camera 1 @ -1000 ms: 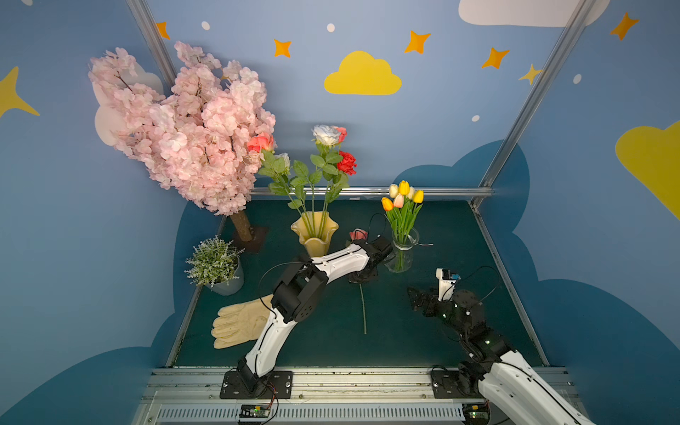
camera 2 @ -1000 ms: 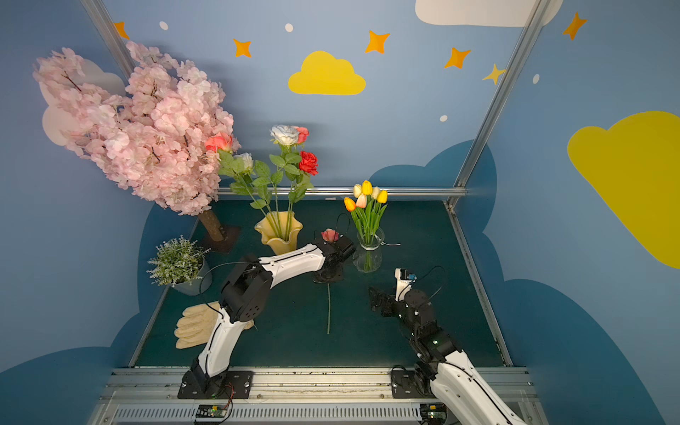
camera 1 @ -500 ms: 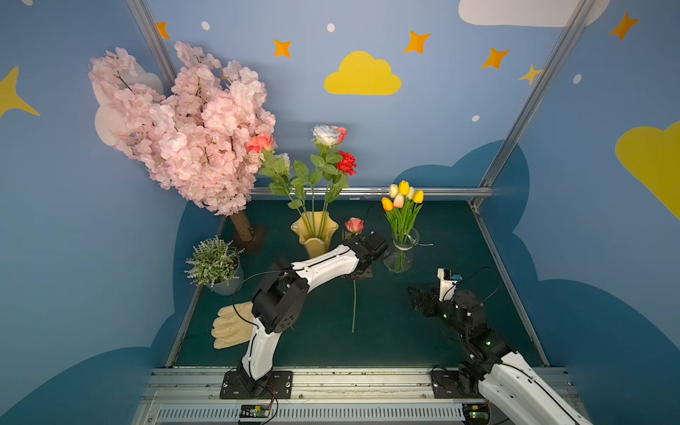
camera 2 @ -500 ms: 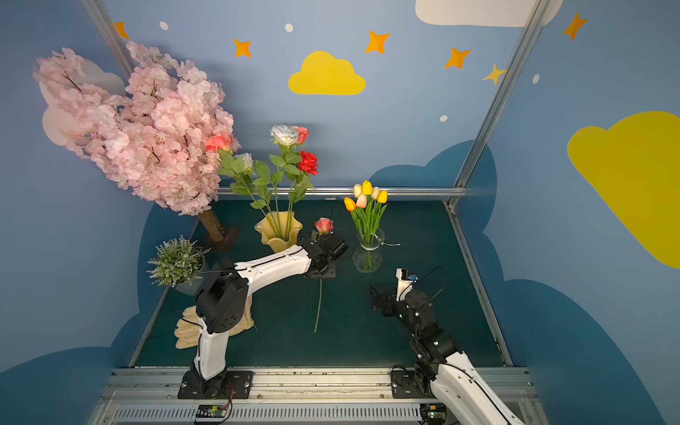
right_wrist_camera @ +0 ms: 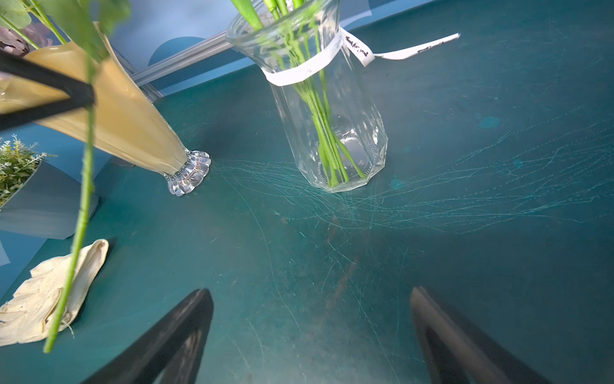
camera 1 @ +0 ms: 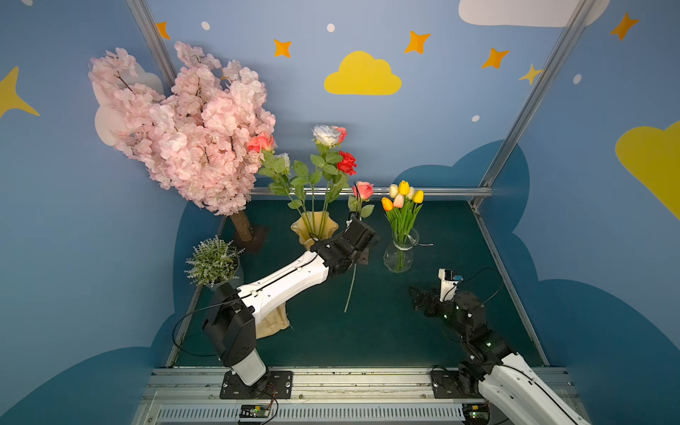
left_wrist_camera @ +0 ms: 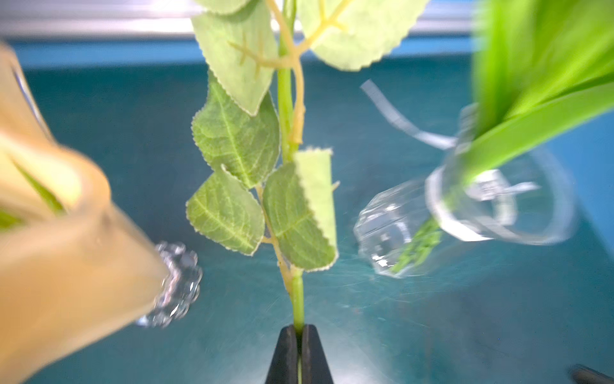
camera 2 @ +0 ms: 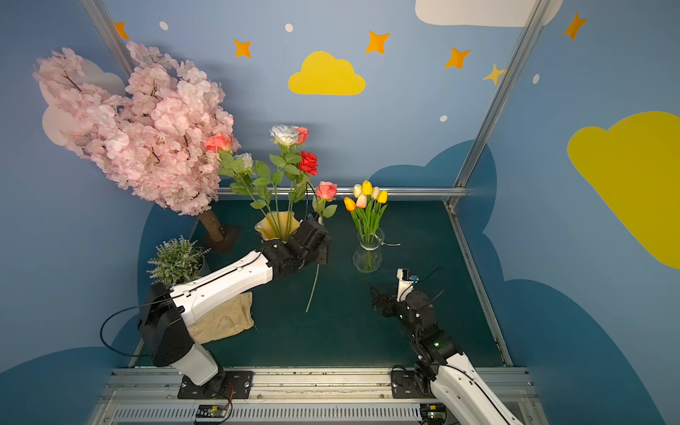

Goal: Arrange the flowers in different vases according to their variety
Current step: Pick up the flower at the center of the board, then insert the flower into the vase.

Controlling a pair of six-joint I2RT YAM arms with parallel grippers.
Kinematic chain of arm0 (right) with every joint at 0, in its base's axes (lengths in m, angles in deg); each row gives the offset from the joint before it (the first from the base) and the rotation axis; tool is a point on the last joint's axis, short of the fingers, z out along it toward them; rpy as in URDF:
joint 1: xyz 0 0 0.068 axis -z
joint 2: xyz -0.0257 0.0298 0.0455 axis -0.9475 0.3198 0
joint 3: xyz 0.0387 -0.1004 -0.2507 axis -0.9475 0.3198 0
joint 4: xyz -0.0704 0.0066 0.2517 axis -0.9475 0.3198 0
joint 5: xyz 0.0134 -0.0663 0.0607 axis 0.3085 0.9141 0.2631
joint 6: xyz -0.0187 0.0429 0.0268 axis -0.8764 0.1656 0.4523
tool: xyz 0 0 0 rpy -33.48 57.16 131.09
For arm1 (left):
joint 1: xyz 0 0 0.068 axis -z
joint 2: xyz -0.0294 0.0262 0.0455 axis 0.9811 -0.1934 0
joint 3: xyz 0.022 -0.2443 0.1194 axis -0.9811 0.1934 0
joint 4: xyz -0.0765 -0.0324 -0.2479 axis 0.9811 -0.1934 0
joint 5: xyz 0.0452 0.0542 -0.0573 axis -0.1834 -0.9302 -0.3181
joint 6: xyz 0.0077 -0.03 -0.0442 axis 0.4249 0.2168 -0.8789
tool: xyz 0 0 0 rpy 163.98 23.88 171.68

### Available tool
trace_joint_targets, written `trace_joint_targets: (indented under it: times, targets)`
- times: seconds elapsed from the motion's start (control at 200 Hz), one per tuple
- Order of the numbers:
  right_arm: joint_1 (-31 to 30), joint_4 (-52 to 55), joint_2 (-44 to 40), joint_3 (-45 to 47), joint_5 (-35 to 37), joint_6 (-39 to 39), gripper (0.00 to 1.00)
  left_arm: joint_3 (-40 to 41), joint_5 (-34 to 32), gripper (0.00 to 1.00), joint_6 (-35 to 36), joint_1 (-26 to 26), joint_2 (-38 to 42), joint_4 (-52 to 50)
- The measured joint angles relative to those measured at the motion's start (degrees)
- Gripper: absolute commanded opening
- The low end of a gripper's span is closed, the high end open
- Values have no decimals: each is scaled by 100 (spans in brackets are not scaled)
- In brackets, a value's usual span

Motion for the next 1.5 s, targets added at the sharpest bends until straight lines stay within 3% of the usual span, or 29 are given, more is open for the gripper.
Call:
trace_joint_targets:
  times: [0.32,0.601,0.931,1.312,1.357,1.502]
  targets:
    - [0,0,4,46,2,0,98,-162,262,2,1757,-111,1137,1493]
    - [0,0,7,50,2,-11,98,-391,334,2,2935,-981,1189,2796]
    - [0,0,7,50,26,-22,98,-494,404,2,3182,-1639,883,3477]
    - [0,0,7,50,22,-39,98,896,317,3,2643,-1930,997,4013]
    - [0,-2,4,50,20,-48,98,1095,308,10,2522,-1967,1049,4019]
    - [0,-2,-50,50,-129,-170,98,1537,297,53,2122,-2037,1298,3897]
